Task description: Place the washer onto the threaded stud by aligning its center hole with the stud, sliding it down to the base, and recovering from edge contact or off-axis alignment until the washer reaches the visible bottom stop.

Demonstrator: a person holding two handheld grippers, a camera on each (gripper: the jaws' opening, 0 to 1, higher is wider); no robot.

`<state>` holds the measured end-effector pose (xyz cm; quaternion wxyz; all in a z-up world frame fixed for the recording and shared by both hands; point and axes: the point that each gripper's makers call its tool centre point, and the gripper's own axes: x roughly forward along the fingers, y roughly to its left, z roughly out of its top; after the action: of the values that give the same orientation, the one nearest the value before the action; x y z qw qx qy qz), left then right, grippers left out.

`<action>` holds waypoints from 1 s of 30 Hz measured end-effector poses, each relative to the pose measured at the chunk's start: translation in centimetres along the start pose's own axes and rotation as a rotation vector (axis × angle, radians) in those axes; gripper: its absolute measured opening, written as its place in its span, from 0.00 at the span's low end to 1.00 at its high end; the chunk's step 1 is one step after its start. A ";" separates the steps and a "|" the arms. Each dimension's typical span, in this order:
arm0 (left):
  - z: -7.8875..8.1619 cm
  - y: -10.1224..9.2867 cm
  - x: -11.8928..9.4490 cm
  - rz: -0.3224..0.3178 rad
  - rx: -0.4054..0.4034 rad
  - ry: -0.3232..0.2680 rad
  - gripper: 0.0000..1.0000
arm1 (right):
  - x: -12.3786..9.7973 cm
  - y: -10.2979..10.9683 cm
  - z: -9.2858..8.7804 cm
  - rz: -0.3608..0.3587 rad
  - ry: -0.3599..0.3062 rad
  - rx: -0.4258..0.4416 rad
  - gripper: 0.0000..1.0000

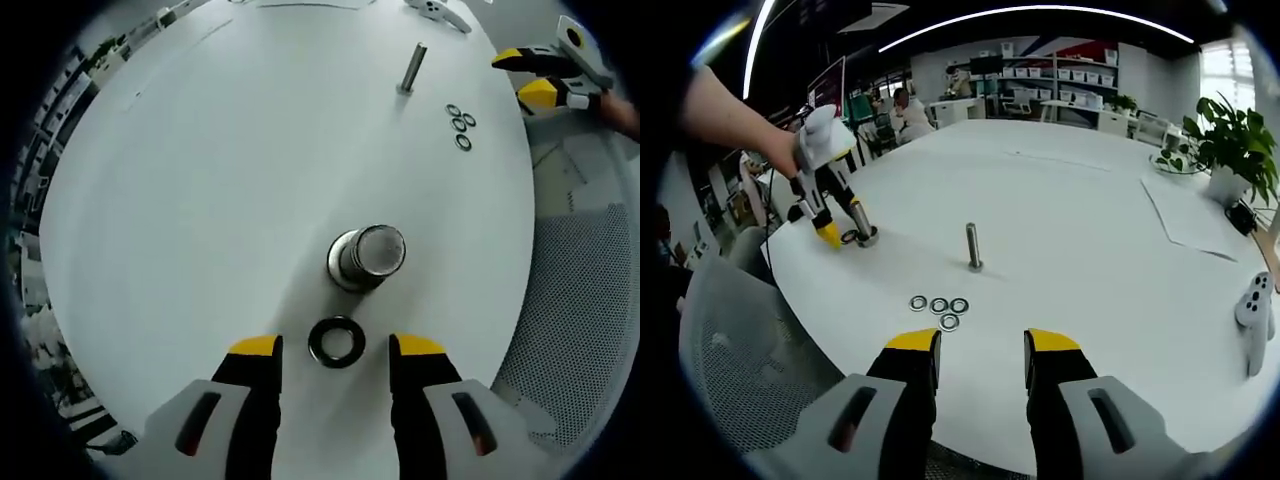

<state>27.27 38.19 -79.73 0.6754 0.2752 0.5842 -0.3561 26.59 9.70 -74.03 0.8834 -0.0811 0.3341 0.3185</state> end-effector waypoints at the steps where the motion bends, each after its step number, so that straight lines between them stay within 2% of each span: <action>1: 0.1 0.1 0.0 0.006 0.007 -0.003 0.40 | 0.0 0.0 0.0 0.000 0.000 0.000 0.36; 4: 0.1 0.2 0.0 0.007 0.005 -0.006 0.40 | 0.0 0.0 0.0 0.000 0.001 0.001 0.36; 12: -0.1 0.3 0.2 0.037 0.061 0.003 0.38 | 0.0 -0.1 0.0 -0.004 0.000 0.001 0.36; 21: -0.1 0.4 0.2 0.034 0.059 -0.016 0.39 | -0.1 -0.1 0.2 -0.007 -0.009 0.005 0.36; 30: 0.0 0.4 0.2 0.036 0.065 0.005 0.39 | -0.1 -0.2 0.3 -0.008 -0.018 0.008 0.36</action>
<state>27.59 38.38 -79.96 0.6708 0.3085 0.5691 -0.3619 26.81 9.57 -73.76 0.8880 -0.0759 0.3271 0.3142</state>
